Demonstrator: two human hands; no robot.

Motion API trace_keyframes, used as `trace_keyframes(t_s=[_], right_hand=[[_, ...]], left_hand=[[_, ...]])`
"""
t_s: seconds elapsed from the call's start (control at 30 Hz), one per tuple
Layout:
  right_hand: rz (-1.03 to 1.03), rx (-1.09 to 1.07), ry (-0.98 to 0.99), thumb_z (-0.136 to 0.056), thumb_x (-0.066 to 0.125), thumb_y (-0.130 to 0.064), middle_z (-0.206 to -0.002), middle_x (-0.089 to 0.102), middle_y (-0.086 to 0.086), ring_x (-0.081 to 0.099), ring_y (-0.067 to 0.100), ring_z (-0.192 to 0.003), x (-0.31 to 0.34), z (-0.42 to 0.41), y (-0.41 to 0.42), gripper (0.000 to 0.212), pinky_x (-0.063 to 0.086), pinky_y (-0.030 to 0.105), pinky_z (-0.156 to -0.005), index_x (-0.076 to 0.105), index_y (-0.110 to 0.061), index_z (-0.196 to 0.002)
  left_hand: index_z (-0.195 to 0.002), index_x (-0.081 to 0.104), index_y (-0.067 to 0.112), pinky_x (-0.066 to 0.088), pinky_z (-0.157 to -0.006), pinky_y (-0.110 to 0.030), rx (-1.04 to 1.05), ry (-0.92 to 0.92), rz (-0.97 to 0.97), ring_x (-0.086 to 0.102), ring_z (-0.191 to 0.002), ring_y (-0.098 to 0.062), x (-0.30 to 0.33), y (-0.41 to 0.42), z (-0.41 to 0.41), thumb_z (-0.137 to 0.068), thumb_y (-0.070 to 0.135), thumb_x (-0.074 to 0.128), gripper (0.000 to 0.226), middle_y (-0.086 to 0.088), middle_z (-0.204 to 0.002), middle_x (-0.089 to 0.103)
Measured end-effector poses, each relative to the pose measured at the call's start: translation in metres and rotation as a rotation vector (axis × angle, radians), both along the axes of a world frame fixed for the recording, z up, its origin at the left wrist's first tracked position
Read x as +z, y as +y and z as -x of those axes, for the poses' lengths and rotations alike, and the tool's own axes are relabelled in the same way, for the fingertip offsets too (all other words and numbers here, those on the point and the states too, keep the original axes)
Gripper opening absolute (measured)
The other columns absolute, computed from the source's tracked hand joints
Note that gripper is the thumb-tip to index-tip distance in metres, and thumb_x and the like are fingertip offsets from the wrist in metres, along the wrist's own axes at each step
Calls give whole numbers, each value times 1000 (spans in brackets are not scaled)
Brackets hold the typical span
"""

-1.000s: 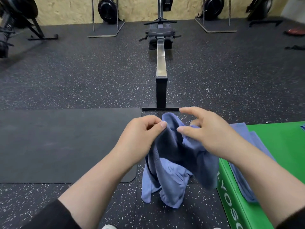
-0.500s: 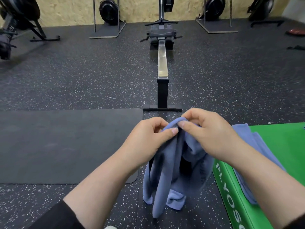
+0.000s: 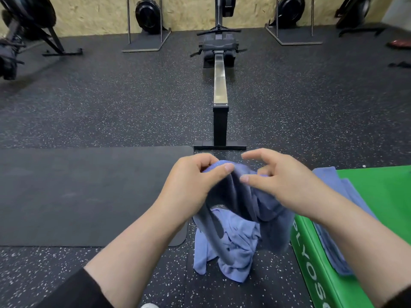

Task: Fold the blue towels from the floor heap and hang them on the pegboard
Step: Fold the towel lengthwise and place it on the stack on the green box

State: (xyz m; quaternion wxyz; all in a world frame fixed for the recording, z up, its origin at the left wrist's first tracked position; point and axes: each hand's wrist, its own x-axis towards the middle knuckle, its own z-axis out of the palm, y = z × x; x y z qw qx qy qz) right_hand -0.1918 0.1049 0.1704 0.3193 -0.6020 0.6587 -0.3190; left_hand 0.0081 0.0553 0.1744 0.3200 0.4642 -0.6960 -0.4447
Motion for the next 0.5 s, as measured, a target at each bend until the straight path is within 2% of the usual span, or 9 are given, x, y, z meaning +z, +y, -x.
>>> trace_keyframes(t_s=[0.07,0.1,0.17,0.2,0.27,0.3,0.37,0.43,0.5], right_hand=[[4,81,-22,-90,73,-30,-48,43,-8,36,6,-46,3,-4,1,47,29,19,-48,55,-38,-133],[4,113,-28,-91,72,-29,-49,43,-7,36,7,-47,3,-5,2,48,30,20,-49,55,-39,-135],[19,178,-40,-92,70,-32,-51,47,-5,38,8,-50,0,-8,2,34,34,25,-52,62,-39,-124],[28,196,-47,-90,69,-39,-55,56,-1,45,12,-54,-1,-9,1,25,42,33,-57,66,-38,-115],[45,176,-64,-83,65,-52,-78,73,8,64,29,-71,-4,-9,-1,27,54,51,-78,71,-31,-100],[54,162,-67,-81,64,-54,-84,75,7,67,30,-79,-3,-8,-1,31,53,55,-83,72,-28,-97],[61,173,-84,-81,66,-52,-81,74,9,64,25,-72,-2,-8,0,30,52,52,-79,71,-27,-96],[71,188,-93,-89,70,-39,-73,70,8,54,16,-64,-1,-9,1,15,49,46,-69,70,-25,-93],[120,144,-57,-95,68,-27,-61,61,-7,46,6,-60,-2,-9,1,13,41,35,-61,69,-21,-83]], left_hand=[[-73,70,16,33,-57,-23,-43,-13,-19,43,-60,-6,2,3,4,-90,38,72,27,9,-62,52],[-71,69,15,31,-56,-23,-60,-22,-24,40,-59,-6,3,4,6,-90,38,72,30,8,-60,50],[-65,65,15,27,-53,-22,-69,-35,-20,35,-55,-6,4,5,9,-89,38,73,34,9,-57,44],[-63,63,16,26,-52,-22,-63,-32,-15,34,-54,-6,4,5,10,-88,38,74,36,10,-56,42],[-64,64,14,27,-53,-23,-44,-9,-4,35,-55,-5,3,3,10,-86,39,76,36,10,-56,44],[-66,65,12,27,-54,-24,-35,3,3,35,-56,-6,2,1,10,-85,40,77,36,9,-57,46],[-67,64,9,26,-54,-25,-35,20,3,34,-56,-7,2,2,10,-84,40,78,38,8,-57,44],[-67,63,9,25,-54,-26,-49,25,-1,33,-56,-7,1,3,9,-85,39,78,38,8,-56,44],[-67,63,13,26,-53,-25,-47,21,5,34,-55,-7,0,3,8,-85,39,78,35,10,-55,44]])
